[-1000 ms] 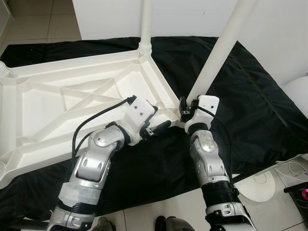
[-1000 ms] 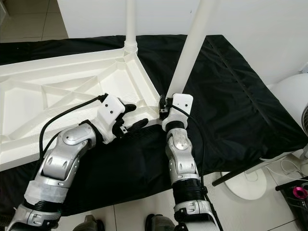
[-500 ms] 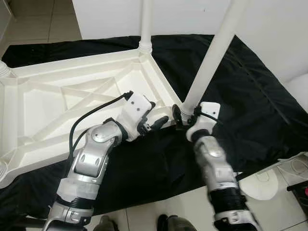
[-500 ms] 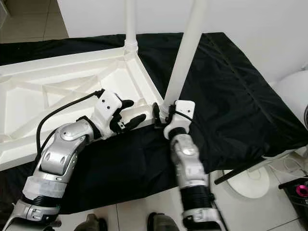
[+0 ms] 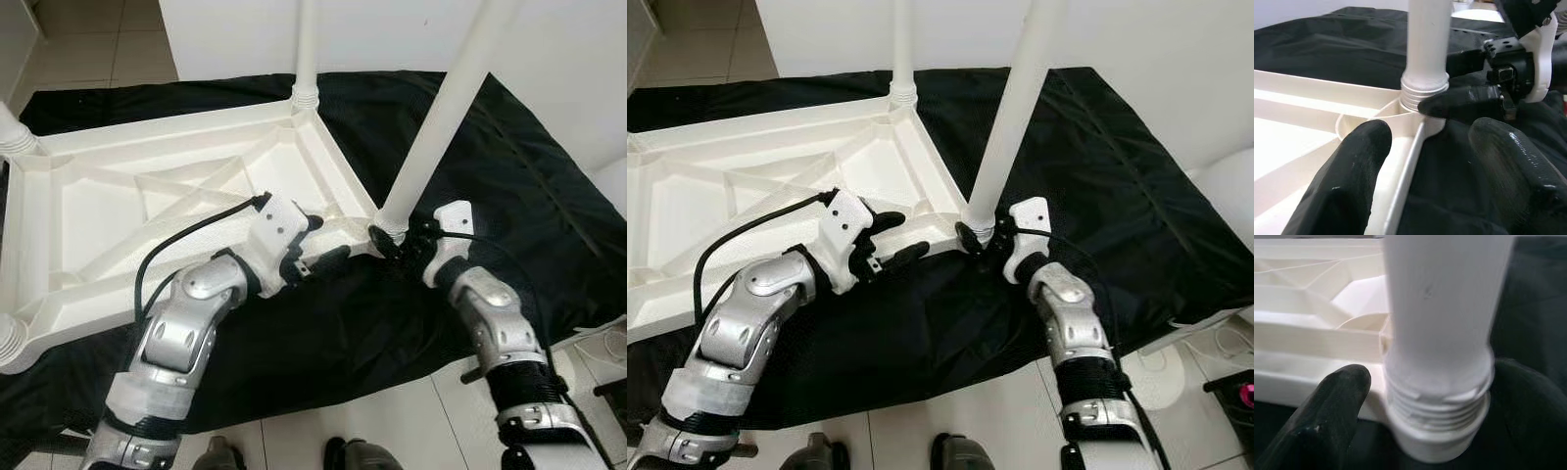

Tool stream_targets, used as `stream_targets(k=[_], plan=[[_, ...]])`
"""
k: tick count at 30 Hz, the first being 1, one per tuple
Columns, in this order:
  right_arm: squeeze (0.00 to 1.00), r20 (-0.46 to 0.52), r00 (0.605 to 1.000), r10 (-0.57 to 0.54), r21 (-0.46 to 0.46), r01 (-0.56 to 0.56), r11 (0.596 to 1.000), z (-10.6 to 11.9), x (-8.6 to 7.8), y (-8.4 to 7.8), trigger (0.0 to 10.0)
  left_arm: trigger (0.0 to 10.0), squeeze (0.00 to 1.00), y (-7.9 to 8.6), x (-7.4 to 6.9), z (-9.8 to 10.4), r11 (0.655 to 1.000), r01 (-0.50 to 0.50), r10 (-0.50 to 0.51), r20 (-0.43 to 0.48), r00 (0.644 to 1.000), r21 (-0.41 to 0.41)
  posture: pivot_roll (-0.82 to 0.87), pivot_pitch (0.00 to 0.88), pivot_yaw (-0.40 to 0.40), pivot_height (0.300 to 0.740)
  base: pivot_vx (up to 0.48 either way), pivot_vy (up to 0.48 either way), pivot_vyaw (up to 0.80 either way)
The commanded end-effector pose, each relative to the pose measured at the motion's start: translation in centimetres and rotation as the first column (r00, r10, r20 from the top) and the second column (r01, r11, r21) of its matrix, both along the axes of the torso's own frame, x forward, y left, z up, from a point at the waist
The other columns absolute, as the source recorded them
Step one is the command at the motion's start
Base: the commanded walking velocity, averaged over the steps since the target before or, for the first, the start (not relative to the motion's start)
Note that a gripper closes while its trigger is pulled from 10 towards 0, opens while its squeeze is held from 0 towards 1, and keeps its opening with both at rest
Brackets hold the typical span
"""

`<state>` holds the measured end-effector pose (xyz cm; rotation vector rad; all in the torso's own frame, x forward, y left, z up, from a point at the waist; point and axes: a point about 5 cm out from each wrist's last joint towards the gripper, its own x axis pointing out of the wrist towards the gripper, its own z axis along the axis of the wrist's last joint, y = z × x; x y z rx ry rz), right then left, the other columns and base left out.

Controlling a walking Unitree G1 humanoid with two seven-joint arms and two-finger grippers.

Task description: Building children table

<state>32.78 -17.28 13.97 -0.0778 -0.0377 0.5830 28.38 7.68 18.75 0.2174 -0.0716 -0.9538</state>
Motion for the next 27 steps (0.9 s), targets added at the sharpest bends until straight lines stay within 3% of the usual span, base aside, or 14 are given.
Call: stream_targets(k=[1,4,5,6,7,8,13,19,27], plan=[[0.0,-0.012,0.999,0.047,-0.017,-0.047,0.999,-0.2,0.0,-0.1,10.0,10.0,0.0,-0.6,-0.8,-0.1,0.992,0.124,-0.124,-0.013,0.992,0.02,-0.05,0.092,-0.013,0.74,0.0,0.0,0.0],[0.0,-0.016,0.997,0.081,-0.053,-0.082,0.995,-0.1,0.6,-0.4,10.0,10.0,0.0,-0.8,-1.0,0.0,0.99,0.138,-0.138,-0.014,0.99,0.023,-0.05,0.09,-0.011,0.74,0.0,0.0,0.0],[0.96,-0.025,0.995,0.094,-0.06,-0.095,0.994,0.1,1.0,-0.7,10.0,10.0,0.0,-0.9,-1.1,0.1,0.989,0.145,-0.144,-0.014,0.989,0.028,-0.05,0.09,-0.011,0.74,0.0,0.0,0.0],[1.0,-0.015,0.997,0.069,-0.086,-0.071,0.994,0.4,1.7,-1.1,10.0,10.0,0.0,-0.9,-1.0,0.1,0.989,0.145,-0.145,-0.012,0.989,0.032,-0.04,0.09,-0.012,0.74,0.0,0.0,0.0],[1.0,-0.015,0.997,0.069,-0.086,-0.071,0.994,0.4,1.7,-1.1,10.0,10.0,0.0,-0.9,-1.0,0.1,0.989,0.145,-0.145,-0.012,0.989,0.032,-0.04,0.09,-0.012,0.74,0.0,0.0,0.0],[0.0,0.002,0.998,0.055,-0.114,-0.055,0.992,0.9,2.5,-1.5,10.0,10.0,0.0,-0.9,-1.0,0.2,0.989,0.142,-0.141,-0.012,0.99,0.034,-0.04,0.089,-0.01,0.74,0.0,0.0,0.0],[0.0,-0.003,0.997,0.077,-0.117,-0.077,0.99,1.2,2.8,-1.6,10.0,10.0,0.0,-0.9,-1.1,0.3,0.989,0.141,-0.14,-0.01,0.99,0.034,-0.04,0.09,-0.01,0.74,0.0,0.0,0.0],[0.0,-0.037,0.972,0.232,-0.196,-0.235,0.952,1.0,2.9,-1.0,10.0,10.0,0.0,-1.0,-0.9,0.5,0.991,0.131,-0.131,-0.004,0.991,0.034,-0.04,0.085,-0.006,0.74,0.0,0.0,0.0],[0.0,-0.039,0.956,0.292,-0.21,-0.293,0.933,0.9,3.1,-0.5,10.0,10.0,0.0,-1.4,-0.9,0.6,0.991,0.13,-0.13,0.001,0.992,0.031,-0.03,0.073,-0.014,0.74,0.0,0.0,0.0]])
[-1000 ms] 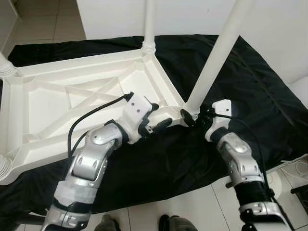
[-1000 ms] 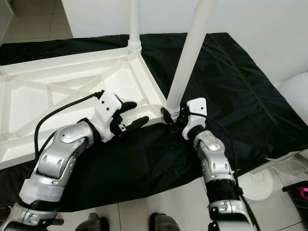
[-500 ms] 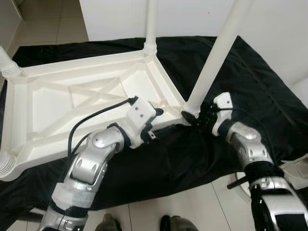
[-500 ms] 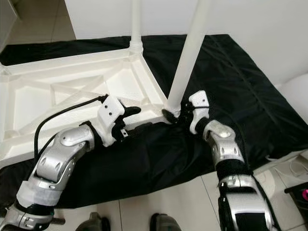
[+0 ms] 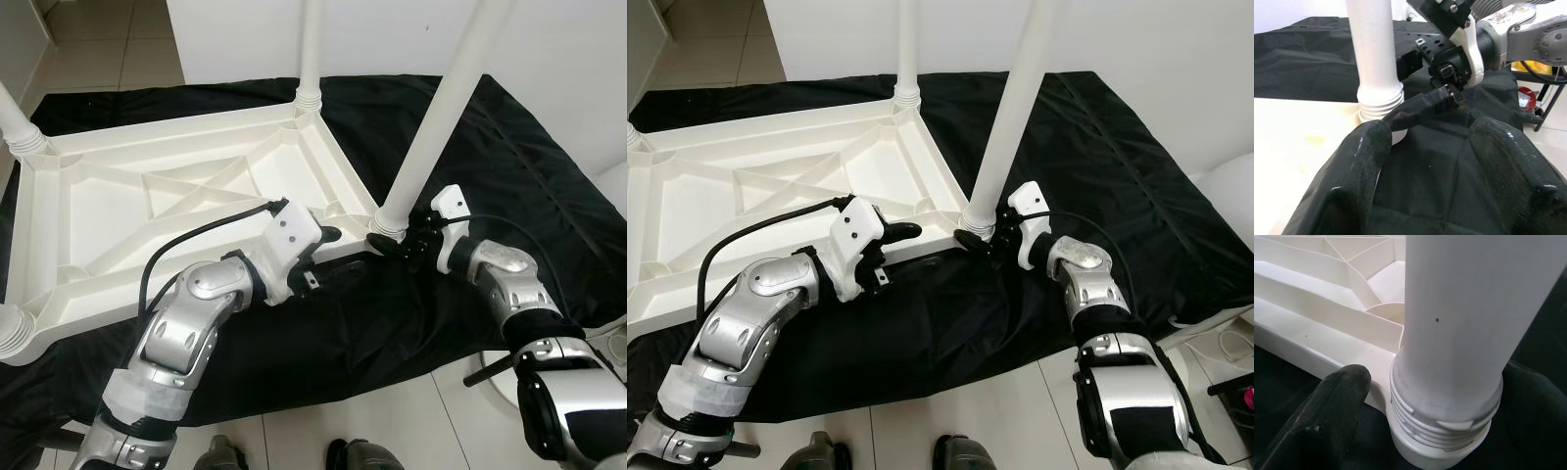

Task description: Building children table

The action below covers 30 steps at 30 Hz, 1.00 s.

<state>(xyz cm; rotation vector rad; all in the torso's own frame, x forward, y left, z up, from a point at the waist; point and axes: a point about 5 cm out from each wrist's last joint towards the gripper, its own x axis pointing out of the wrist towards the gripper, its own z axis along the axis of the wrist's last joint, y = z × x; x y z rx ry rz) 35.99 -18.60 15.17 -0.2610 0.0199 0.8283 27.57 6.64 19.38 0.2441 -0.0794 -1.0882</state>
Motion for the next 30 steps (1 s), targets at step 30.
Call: stream_targets(k=[30], plan=[[0.0,0.071,0.993,0.095,0.212,-0.108,0.971,-1.2,-2.4,2.1,10.0,10.0,0.0,1.4,-0.4,-1.7,0.995,0.028,-0.024,-0.038,0.999,0.094,-0.04,0.09,-0.01,0.74,0.0,0.0,0.0]])
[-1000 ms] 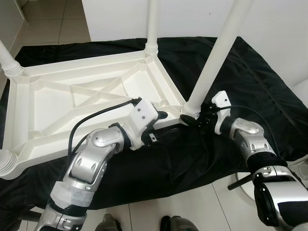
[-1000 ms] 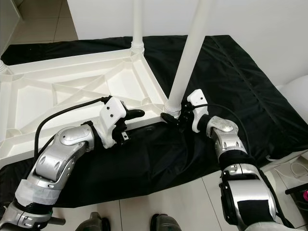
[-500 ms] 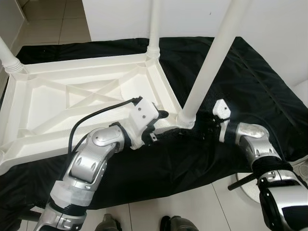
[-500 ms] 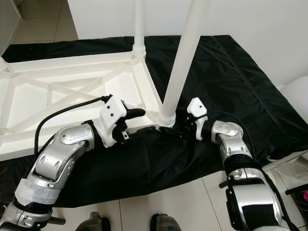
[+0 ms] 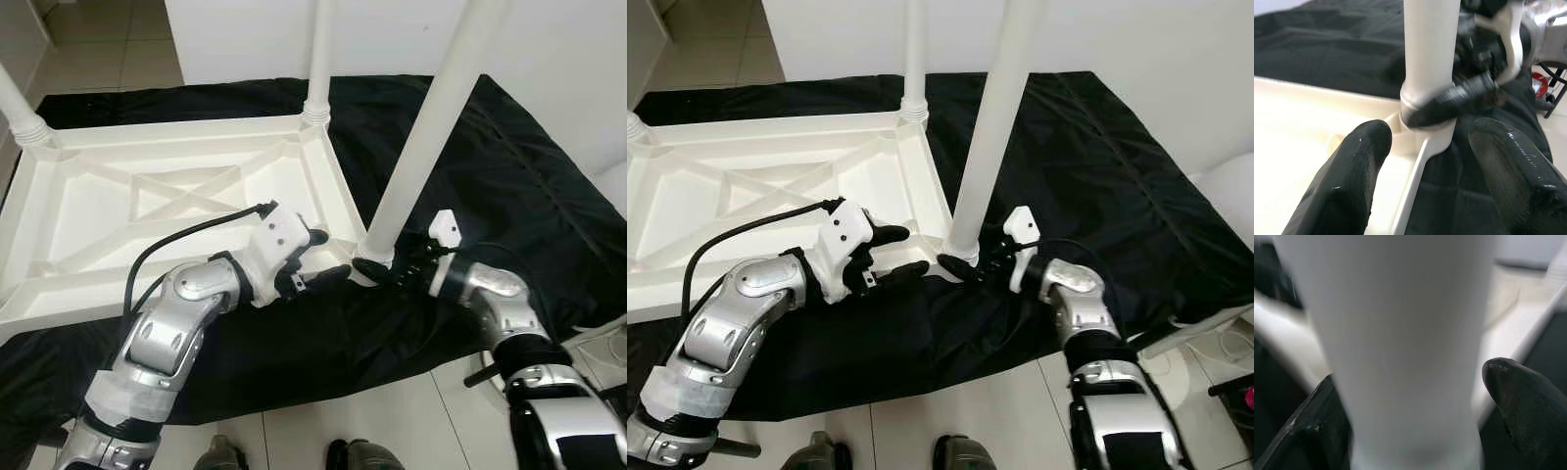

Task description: Building children table

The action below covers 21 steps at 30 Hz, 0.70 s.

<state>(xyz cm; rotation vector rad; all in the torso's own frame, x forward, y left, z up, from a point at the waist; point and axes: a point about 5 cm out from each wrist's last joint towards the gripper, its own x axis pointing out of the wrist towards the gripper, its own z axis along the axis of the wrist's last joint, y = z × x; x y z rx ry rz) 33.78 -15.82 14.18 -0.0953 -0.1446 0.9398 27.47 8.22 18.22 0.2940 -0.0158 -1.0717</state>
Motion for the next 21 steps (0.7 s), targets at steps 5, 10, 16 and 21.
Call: stream_targets(k=[5,10,16,21], plan=[[0.0,0.03,0.999,-0.032,0.036,0.031,0.999,0.0,-0.2,0.6,10.0,10.0,0.0,-0.2,-0.4,-1.1,0.999,0.041,-0.041,-0.027,0.999,0.031,-0.04,0.09,-0.01,0.74,0.0,0.0,0.0],[0.0,0.056,0.998,-0.03,0.033,0.028,0.999,0.7,-0.1,1.4,10.0,10.0,0.0,-0.4,-0.4,-1.2,0.999,0.035,-0.035,-0.022,0.999,0.029,-0.04,0.087,-0.011,0.74,0.0,0.0,0.0],[0.0,0.084,0.996,-0.029,0.011,0.028,1.0,1.7,-0.2,1.1,8.7,10.0,0.0,-0.4,-0.3,-1.1,0.999,0.022,-0.022,-0.013,1.0,0.023,-0.04,0.086,-0.013,0.74,0.0,0.0,0.0],[0.0,0.113,0.993,-0.042,-0.002,0.043,0.999,2.2,-0.6,1.0,9.9,10.0,0.0,-0.4,-0.1,-1.0,1.0,0.007,-0.007,-0.008,1.0,0.015,-0.04,0.082,-0.012,0.74,0.0,0.0,0.0]])
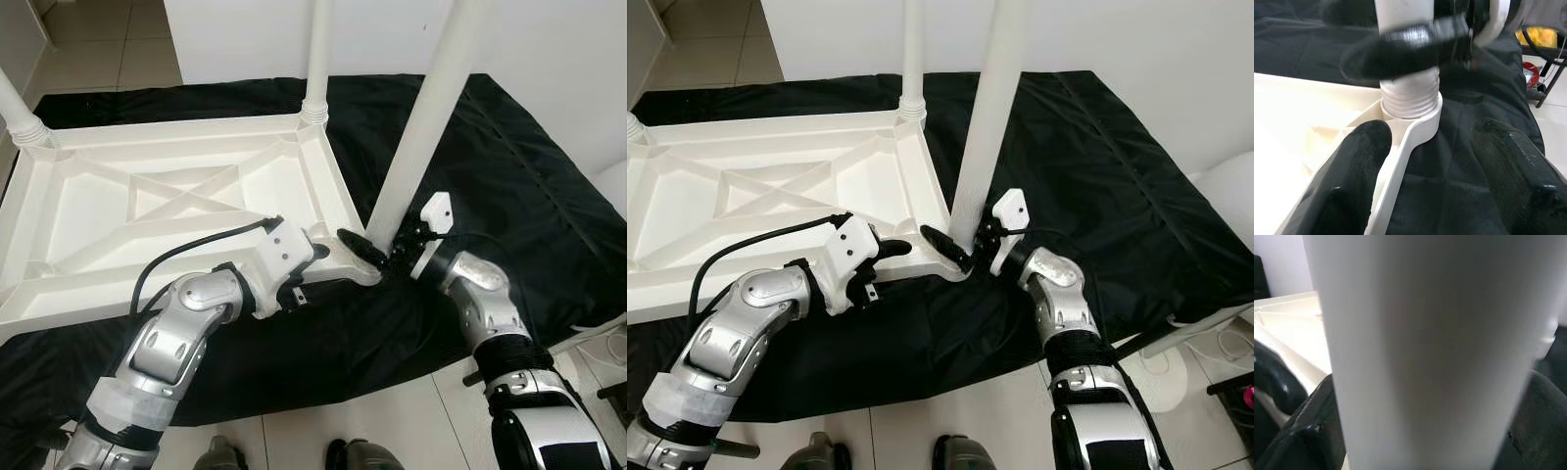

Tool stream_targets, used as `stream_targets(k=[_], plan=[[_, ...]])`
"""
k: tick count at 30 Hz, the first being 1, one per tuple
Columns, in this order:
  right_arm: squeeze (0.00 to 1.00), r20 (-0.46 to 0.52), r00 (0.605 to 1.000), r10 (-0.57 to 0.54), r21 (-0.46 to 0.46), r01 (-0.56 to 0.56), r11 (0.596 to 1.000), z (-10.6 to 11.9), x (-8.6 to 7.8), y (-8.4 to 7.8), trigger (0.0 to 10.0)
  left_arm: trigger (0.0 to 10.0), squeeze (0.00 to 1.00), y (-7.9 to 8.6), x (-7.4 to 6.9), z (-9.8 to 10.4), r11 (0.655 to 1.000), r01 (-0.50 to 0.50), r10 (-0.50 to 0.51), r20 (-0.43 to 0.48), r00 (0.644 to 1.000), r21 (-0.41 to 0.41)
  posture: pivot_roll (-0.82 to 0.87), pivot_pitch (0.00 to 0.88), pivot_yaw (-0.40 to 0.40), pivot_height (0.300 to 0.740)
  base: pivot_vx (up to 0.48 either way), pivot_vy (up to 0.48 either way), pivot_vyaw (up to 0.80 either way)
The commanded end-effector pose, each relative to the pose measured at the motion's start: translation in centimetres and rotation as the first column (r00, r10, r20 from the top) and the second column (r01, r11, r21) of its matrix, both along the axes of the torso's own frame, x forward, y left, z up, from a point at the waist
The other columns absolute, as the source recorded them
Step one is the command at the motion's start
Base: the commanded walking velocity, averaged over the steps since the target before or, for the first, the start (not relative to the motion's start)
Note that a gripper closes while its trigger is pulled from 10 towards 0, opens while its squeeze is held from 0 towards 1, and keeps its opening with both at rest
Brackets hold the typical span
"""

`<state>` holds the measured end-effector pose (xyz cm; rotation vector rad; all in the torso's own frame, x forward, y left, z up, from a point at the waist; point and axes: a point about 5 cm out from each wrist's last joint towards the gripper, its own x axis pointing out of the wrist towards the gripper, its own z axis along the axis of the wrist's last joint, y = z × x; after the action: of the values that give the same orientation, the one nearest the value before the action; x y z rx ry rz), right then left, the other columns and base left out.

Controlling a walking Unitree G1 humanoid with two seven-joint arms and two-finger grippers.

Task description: Building children table

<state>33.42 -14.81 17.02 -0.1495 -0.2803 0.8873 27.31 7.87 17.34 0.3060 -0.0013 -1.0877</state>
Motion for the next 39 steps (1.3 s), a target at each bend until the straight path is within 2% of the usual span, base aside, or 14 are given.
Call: stream_targets(k=[1,4,5,6,9,10,13,14,18,19,32,33,35,39], plan=[[0.0,-0.034,0.999,-0.004,-0.02,0.003,1.0,-0.7,-0.4,0.0,9.9,10.0,0.0,-0.1,0.1,-0.2,1.0,-0.016,0.016,0.0,1.0,-0.008,-0.05,0.081,-0.01,0.74,0.0,0.0,0.0],[0.0,-0.038,0.999,-0.006,-0.013,0.006,1.0,-0.6,-0.8,0.1,9.9,10.0,0.0,-0.3,0.1,-0.4,1.0,-0.024,0.024,0.0,1.0,-0.009,-0.05,0.082,-0.008,0.74,0.0,0.0,0.0],[0.0,-0.056,0.998,-0.004,0.0,0.004,1.0,-0.7,-1.2,0.2,8.4,10.0,0.0,-0.4,0.1,-0.7,0.999,-0.034,0.034,0.0,0.999,-0.011,-0.05,0.081,-0.008,0.74,0.0,0.0,0.0],[0.0,-0.063,0.998,-0.004,0.008,0.004,1.0,-0.7,-1.6,0.2,4.5,10.0,0.0,-0.5,0.3,-0.9,0.998,-0.055,0.055,-0.001,0.999,-0.015,-0.05,0.084,-0.005,0.74,0.0,0.0,0.0],[0.0,-0.068,0.998,-0.006,0.016,0.007,1.0,-0.8,-2.0,0.3,4.0,10.0,0.0,-0.5,0.4,-0.9,0.997,-0.072,0.072,-0.002,0.997,-0.021,-0.06,0.084,-0.001,0.74,0.0,0.0,0.0],[0.0,-0.081,0.997,-0.014,0.022,0.016,1.0,-1.0,-2.4,0.3,0.0,10.0,0.0,-0.3,0.8,-0.9,0.994,-0.111,0.111,0.013,0.994,-0.007,-0.06,0.085,0.003,0.74,0.0,0.0,0.0],[0.0,-0.084,0.996,-0.03,0.017,0.032,0.999,-1.2,-2.8,0.2,0.0,10.0,0.0,-0.1,1.1,-0.9,0.988,-0.152,0.152,0.021,0.988,-0.005,-0.06,0.085,0.007,0.74,0.0,0.0,0.0],[0.0,-0.088,0.995,-0.042,0.012,0.043,0.999,-1.3,-3.1,0.2,2.4,10.0,0.0,0.1,1.4,-1.0,0.984,-0.178,0.178,0.027,0.984,-0.004,-0.06,0.085,0.007,0.74,0.0,0.0,0.0],[0.0,-0.101,0.993,-0.059,0.01,0.06,0.998,-1.5,-3.3,0.0,2.4,10.0,0.0,0.2,1.5,-0.9,0.981,-0.194,0.194,0.03,0.981,-0.005,-0.07,0.085,0.008,0.74,0.0,0.0,0.0],[0.0,-0.107,0.99,-0.089,0.008,0.09,0.996,-1.6,-3.3,-0.2,10.0,10.0,0.0,0.2,1.5,-0.9,0.979,-0.205,0.206,0.029,0.978,-0.012,-0.07,0.081,0.01,0.74,0.0,0.0,0.0],[0.0,-0.17,0.915,-0.365,-0.016,0.368,0.93,-2.5,-3.3,-0.2,10.0,10.0,0.0,0.4,1.5,-0.8,0.966,-0.257,0.259,0.048,0.965,-0.038,-0.05,0.066,-0.004,0.74,0.0,0.0,0.0],[0.0,-0.212,0.842,-0.495,0.016,0.51,0.86,-2.8,-3.3,0.8,10.0,10.0,0.0,0.7,1.7,-0.9,0.958,-0.284,0.286,0.041,0.957,-0.046,-0.05,0.063,-0.002,0.74,0.0,0.0,0.0],[0.0,-0.212,0.842,-0.495,0.016,0.51,0.86,-2.8,-3.3,0.8,10.0,10.0,0.0,0.7,1.7,-0.9,0.958,-0.284,0.286,0.041,0.957,-0.046,-0.05,0.063,-0.002,0.74,0.0,0.0,0.0],[0.0,-0.3,0.67,-0.679,0.1,0.73,0.676,-3.3,-3.3,3.4,10.0,10.0,0.0,1.4,2.7,-0.8,0.94,-0.338,0.34,0.039,0.94,-0.043,-0.05,0.058,0.005,0.74,0.0,0.0,0.0]])
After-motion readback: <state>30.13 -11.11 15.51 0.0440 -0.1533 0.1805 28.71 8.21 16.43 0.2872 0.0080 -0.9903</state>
